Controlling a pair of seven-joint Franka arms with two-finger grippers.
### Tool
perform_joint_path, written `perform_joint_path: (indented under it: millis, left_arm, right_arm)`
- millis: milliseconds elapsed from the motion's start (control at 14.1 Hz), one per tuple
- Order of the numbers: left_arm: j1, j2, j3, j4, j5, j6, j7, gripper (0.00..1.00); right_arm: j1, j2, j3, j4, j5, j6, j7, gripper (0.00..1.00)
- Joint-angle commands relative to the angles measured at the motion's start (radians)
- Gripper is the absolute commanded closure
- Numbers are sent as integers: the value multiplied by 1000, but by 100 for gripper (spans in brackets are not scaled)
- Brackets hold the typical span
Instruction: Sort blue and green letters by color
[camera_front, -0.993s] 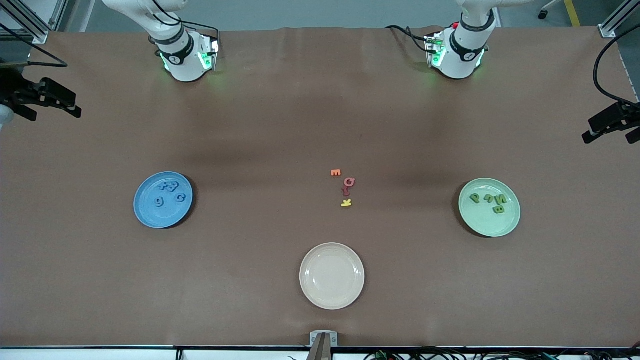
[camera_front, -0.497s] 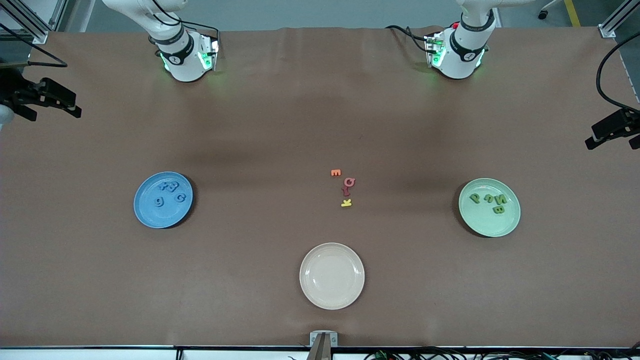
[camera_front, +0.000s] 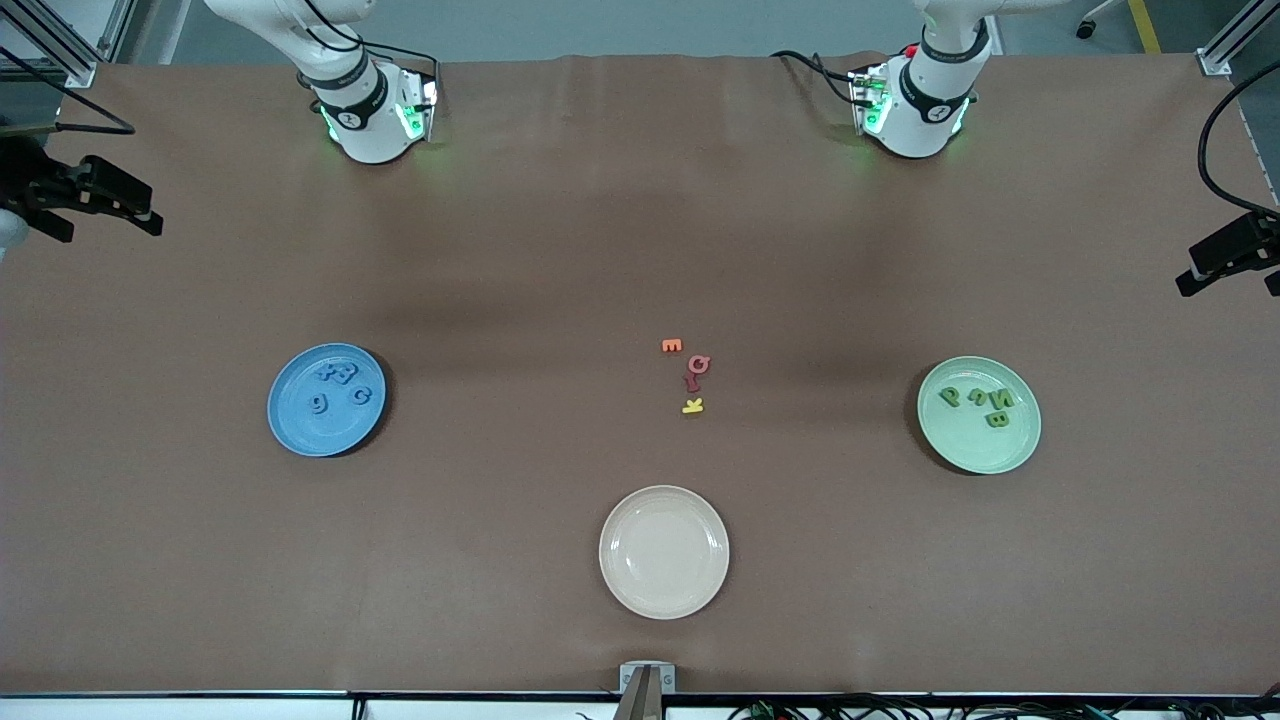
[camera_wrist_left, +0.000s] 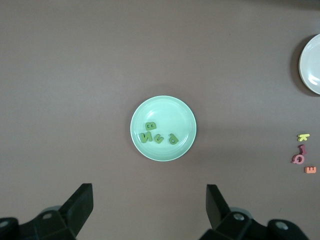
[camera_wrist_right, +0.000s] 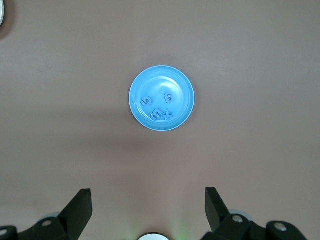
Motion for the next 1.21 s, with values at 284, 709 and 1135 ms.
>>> perform_joint_path:
  millis: [284,709,1135]
  left_arm:
    - [-5,-10,-59,14,61,-25,0,0]
    - [1,-10,-54,17,63,-24,10,0]
    - [-2,-15,-62,25,70,-25,-8,0]
  right_arm:
    - [-14,-27,13,-23,-12,-2,-5,0]
    - [-14,-27,13,-23,-11,-2,-5,0]
    - [-16,-27,13,-23,-12,-5,-5,0]
